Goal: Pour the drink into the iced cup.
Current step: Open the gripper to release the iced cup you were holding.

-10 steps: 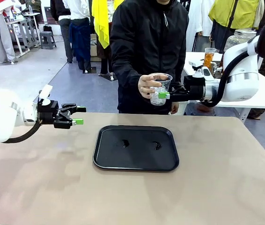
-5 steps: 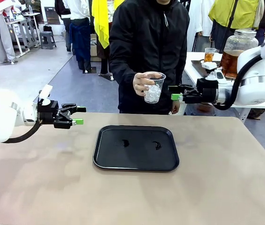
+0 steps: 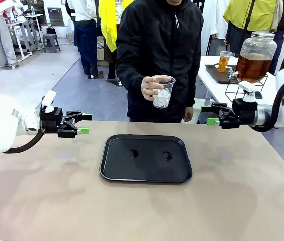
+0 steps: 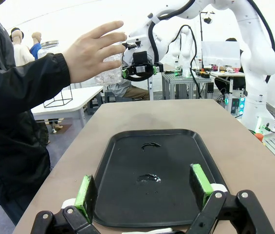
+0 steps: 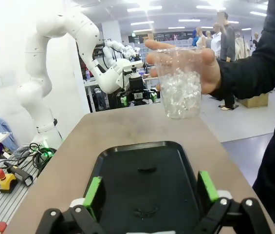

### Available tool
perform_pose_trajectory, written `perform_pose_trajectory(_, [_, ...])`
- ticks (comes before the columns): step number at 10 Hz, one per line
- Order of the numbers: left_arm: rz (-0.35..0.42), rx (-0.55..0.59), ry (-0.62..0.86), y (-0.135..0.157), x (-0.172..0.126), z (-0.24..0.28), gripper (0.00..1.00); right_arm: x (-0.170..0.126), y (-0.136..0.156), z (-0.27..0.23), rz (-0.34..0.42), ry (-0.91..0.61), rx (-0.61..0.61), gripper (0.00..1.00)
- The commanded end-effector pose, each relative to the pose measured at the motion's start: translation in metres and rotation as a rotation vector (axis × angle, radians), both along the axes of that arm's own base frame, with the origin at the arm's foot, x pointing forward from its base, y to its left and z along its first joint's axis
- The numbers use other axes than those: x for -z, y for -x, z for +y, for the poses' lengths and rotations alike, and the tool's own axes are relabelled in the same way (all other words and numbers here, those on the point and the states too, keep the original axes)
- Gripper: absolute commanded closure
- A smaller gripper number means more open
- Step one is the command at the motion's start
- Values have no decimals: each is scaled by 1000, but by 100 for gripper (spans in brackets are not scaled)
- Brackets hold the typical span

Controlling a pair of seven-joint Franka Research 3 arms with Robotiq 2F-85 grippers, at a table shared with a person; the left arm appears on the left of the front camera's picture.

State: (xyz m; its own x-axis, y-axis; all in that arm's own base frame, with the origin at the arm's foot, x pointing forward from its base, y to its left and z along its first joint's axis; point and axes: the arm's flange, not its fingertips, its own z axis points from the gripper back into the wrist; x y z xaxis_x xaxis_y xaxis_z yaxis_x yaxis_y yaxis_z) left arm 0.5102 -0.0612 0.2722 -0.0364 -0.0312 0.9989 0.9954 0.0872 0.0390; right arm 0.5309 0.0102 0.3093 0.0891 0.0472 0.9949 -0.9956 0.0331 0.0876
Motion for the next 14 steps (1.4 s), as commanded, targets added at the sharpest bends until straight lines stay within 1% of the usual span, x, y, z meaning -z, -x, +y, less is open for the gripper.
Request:
perform_pose_trajectory(1, [6,0,3,-1,-2,0,0,8,6,-4,-15,-40,-22,0])
perform_pose_trajectory(3, [6,0,3,-1,-2,0,0,10,8,-2,-31,-32,13,0])
perform_pose_trajectory(4, [6,0,3,-1,-2,0,0,12,4,-7,5,-26,-2,0])
perform_pose_trajectory(14, [6,0,3,-1,-2,0,0,12,4,-7,5,-26,-2,0])
